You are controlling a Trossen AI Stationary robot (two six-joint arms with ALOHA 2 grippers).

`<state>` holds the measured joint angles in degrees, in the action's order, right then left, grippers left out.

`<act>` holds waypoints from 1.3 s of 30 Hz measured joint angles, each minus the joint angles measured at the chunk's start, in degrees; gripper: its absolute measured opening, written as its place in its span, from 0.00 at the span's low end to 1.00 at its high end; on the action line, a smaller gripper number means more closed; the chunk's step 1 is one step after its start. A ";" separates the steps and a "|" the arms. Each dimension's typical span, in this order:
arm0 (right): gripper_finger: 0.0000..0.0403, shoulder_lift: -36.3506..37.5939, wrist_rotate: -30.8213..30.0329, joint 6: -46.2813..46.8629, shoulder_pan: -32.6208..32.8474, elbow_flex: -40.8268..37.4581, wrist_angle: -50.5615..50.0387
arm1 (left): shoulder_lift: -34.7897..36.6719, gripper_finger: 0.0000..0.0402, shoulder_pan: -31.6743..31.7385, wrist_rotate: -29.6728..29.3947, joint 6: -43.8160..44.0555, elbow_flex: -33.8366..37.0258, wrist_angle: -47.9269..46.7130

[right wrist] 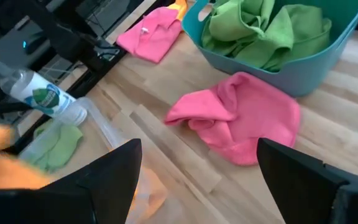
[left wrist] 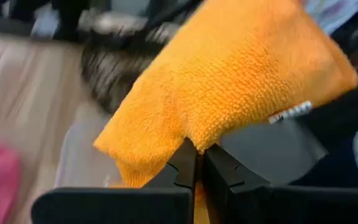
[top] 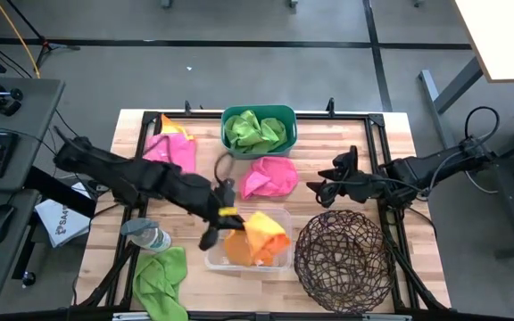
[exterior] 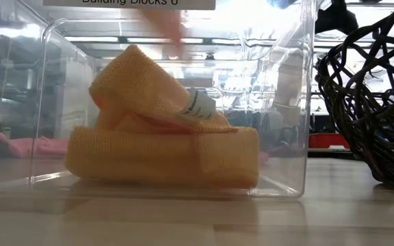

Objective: Sort microfiber towel by color & place in baskets
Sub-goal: Put the light orange microfiber cloth into the transparent bin, then put the pink microfiber cloth into the basket

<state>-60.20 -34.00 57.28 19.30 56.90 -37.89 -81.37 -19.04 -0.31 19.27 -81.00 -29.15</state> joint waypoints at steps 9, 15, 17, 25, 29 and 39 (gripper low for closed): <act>0.78 0.00 2.95 -2.85 -0.19 0.00 0.00 | -1.45 0.00 -1.07 -8.08 7.11 11.34 0.86; 0.78 0.00 2.97 -4.03 -0.17 0.00 -0.20 | -1.50 0.00 -3.74 -0.43 12.89 17.99 2.73; 0.78 0.00 2.97 -4.03 -0.17 0.00 -0.22 | -1.50 0.00 -3.77 0.51 13.57 18.74 2.29; 0.78 0.00 2.53 -4.73 -0.19 0.00 -0.22 | -1.48 0.09 0.10 7.42 13.67 17.89 0.78; 0.78 0.00 2.52 -3.77 -0.19 0.00 -0.22 | -1.48 0.22 2.33 12.37 12.41 16.33 0.07; 0.78 0.00 2.49 -1.82 -0.19 0.00 -0.15 | -1.48 0.54 7.41 16.38 -3.26 -0.61 -16.45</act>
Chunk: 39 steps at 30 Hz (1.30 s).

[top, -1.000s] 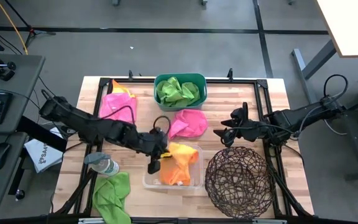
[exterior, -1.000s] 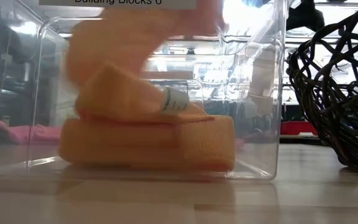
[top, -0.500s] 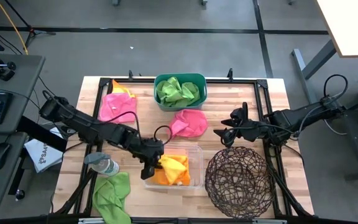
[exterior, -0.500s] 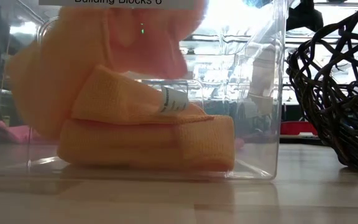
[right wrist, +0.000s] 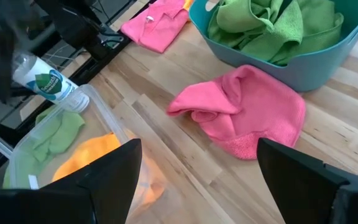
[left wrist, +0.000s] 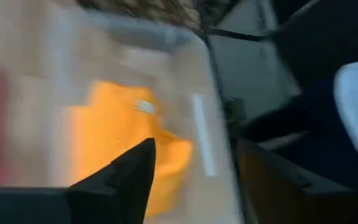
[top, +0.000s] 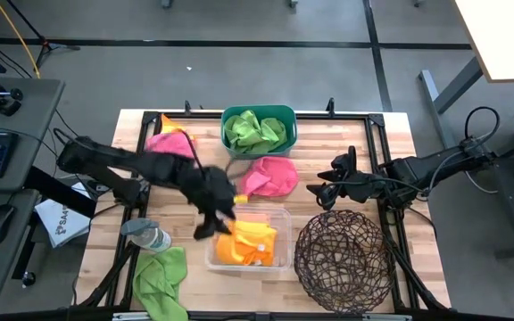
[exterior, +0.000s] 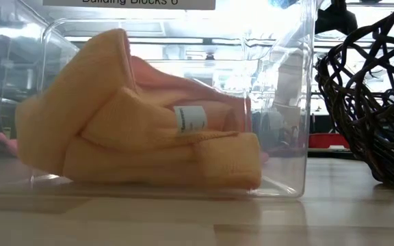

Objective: Sort microfiber towel by color & place in baskets
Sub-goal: Put the pink microfiber cloth into the basket

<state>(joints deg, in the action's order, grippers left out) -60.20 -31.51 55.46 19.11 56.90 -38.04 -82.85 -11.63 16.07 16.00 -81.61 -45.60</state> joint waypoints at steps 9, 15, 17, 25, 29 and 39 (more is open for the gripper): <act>0.78 -0.02 0.00 1.51 -0.76 0.00 1.94 | 0.11 0.55 9.68 -24.04 -10.77 -11.95 -24.25; 0.78 -0.02 0.04 1.51 -0.76 0.00 2.08 | 2.23 0.55 19.20 -25.72 -9.36 -0.39 -33.49; 0.78 -0.02 0.07 1.51 -0.76 0.00 2.08 | 4.92 0.55 21.82 -25.74 -7.48 6.47 -30.45; 0.78 -0.02 0.07 1.99 -0.76 0.00 2.27 | 6.04 0.55 32.07 -24.04 -0.15 28.84 -20.26; 0.78 -0.03 -0.60 3.21 -0.76 0.00 2.20 | 3.63 0.55 34.08 -25.27 -0.69 33.53 -14.84; 0.78 -0.04 -1.31 6.23 -0.76 0.00 2.10 | -2.36 0.55 35.31 -28.81 -6.61 35.87 -5.28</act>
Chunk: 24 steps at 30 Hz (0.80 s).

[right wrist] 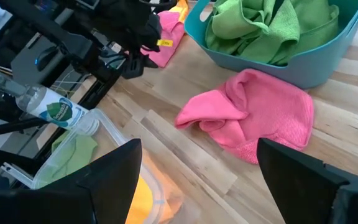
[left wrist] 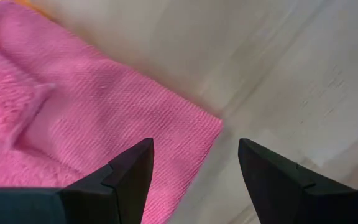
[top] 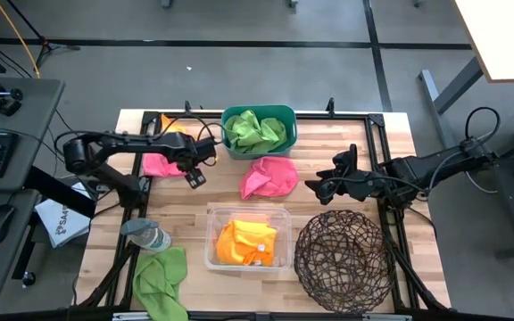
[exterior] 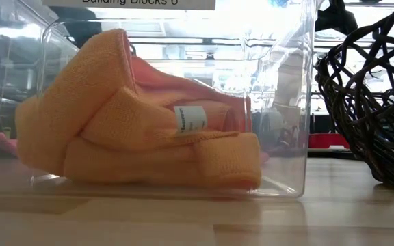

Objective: Sort microfiber towel by color & place in baskets
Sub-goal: Put the pink microfiber cloth into the basket

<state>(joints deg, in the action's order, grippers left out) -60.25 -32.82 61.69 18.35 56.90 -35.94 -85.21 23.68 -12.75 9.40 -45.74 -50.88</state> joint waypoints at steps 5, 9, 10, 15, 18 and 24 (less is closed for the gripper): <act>0.78 0.00 0.00 0.00 0.00 0.00 0.03 | -4.13 0.55 -0.02 -0.95 -2.52 0.00 0.34; 0.78 0.00 -0.01 0.99 0.00 0.00 0.00 | -7.45 0.51 -0.04 -1.11 -4.78 -0.26 1.45; 0.78 0.00 -0.02 1.35 0.00 0.00 -0.11 | -8.14 0.48 -0.08 -1.13 -5.54 -0.32 1.53; 0.78 0.00 -0.02 1.34 0.00 0.00 -0.20 | -8.02 0.11 -0.17 0.12 -9.03 -0.21 2.60; 0.78 0.00 0.00 1.02 0.00 0.00 -0.22 | -5.50 0.04 -0.01 -1.57 -9.66 0.02 3.19; 0.78 0.00 -0.37 0.48 0.00 0.00 -0.22 | 4.56 0.01 0.00 -0.92 -9.03 -3.53 -0.54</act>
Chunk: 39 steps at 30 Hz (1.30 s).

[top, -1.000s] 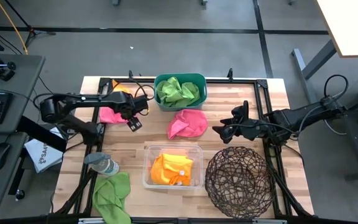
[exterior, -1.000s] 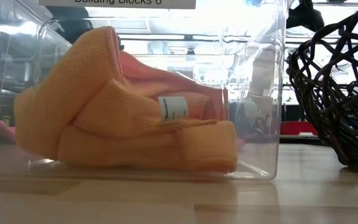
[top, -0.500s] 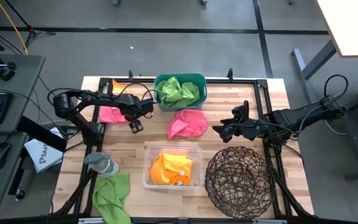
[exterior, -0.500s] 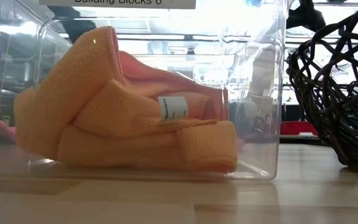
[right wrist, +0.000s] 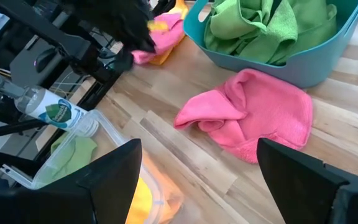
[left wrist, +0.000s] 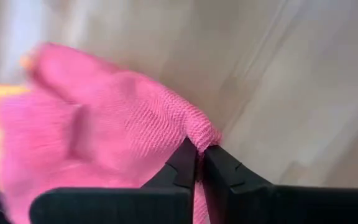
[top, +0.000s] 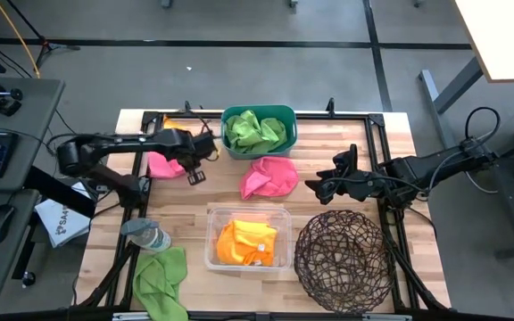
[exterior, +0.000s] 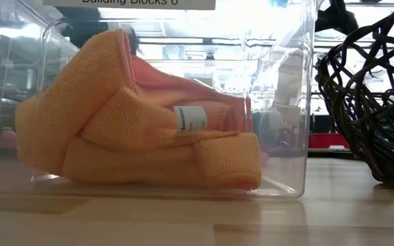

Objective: Sort microfiber towel by color & place in baskets
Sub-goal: Put the pink microfiber cloth into the basket

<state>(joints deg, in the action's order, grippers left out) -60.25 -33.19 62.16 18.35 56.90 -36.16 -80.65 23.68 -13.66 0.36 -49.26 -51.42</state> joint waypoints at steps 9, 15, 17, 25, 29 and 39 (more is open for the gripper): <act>0.78 0.00 -0.18 -2.02 0.00 0.00 0.07 | 13.79 0.00 -0.22 1.13 0.44 -13.85 -1.43; 0.78 0.00 -1.14 -4.16 0.00 0.00 0.44 | 15.94 0.00 -0.67 1.18 2.51 -23.92 2.02; 0.78 0.00 -1.16 -4.29 0.00 0.00 0.63 | 15.67 0.00 -1.38 1.19 2.53 -26.71 3.60; 0.78 0.00 -1.23 -4.80 0.00 0.00 0.69 | 13.98 0.00 -7.05 1.14 4.07 -31.00 15.14; 0.78 0.00 -1.29 -4.80 0.00 0.00 0.85 | 13.36 0.00 -10.03 1.14 4.06 -30.98 20.14; 0.78 0.00 -1.82 -4.18 0.00 0.00 0.85 | 12.87 0.00 -17.52 2.80 2.50 -30.98 25.11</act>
<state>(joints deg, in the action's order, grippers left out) -60.25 -35.01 57.98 18.35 56.90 -35.31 -67.78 6.16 -10.87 2.87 -80.25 -26.31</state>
